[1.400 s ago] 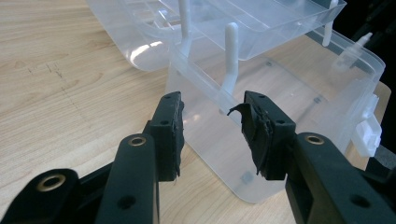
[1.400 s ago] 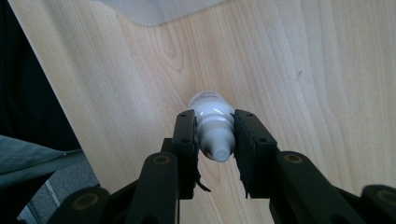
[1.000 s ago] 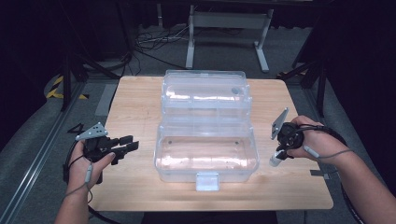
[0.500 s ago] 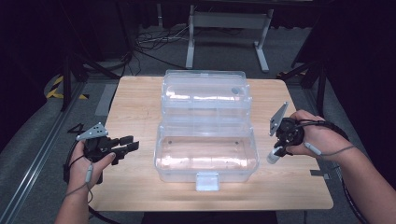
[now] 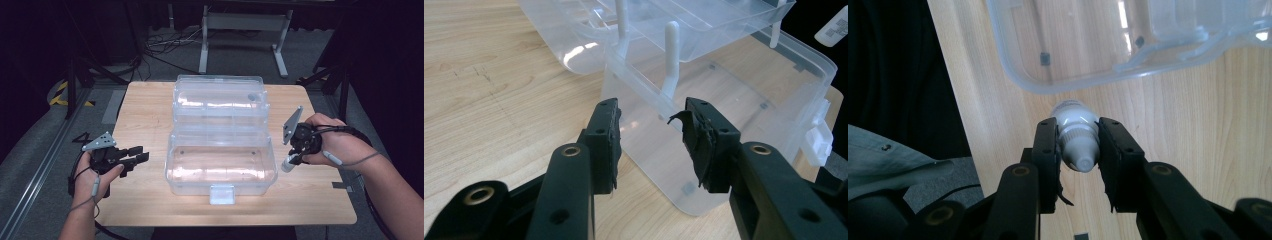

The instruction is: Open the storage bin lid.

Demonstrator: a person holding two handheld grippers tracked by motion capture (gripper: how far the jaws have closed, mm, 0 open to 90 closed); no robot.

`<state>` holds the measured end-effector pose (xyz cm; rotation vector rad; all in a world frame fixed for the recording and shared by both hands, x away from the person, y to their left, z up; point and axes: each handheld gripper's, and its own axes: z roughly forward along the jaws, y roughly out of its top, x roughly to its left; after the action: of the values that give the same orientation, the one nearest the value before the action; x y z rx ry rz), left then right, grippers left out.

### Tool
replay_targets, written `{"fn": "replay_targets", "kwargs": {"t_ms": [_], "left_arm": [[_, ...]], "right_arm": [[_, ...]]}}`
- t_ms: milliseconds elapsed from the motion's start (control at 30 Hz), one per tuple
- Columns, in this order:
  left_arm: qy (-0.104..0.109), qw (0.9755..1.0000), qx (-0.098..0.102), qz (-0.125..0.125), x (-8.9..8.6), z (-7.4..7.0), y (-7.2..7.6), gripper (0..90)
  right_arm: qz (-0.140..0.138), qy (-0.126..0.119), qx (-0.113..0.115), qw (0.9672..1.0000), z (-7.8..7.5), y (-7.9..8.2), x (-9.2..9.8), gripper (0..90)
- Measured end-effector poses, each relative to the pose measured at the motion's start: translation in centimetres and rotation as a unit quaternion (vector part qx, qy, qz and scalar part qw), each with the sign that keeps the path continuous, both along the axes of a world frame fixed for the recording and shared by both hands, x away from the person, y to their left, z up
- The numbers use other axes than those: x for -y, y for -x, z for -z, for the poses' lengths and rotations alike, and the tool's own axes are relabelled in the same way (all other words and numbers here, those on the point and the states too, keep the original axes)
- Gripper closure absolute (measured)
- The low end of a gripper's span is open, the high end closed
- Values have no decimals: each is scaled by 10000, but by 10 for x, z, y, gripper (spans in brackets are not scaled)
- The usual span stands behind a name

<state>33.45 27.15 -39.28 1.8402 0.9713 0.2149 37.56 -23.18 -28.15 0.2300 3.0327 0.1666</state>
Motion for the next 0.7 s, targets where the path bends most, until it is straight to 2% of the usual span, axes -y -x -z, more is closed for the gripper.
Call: {"fn": "replay_targets", "kwargs": {"t_ms": [367, 700], "left_arm": [[-16, 10000, -15, 11, 1, 0, 1, 590], [-11, 10000, -11, 14, 0, 0, 1, 591]], "right_arm": [[-250, -75, 35, 9997, -6, 4, -22, 711], [-430, -81, -15, 9990, 1, 2, -41, 712]]}}
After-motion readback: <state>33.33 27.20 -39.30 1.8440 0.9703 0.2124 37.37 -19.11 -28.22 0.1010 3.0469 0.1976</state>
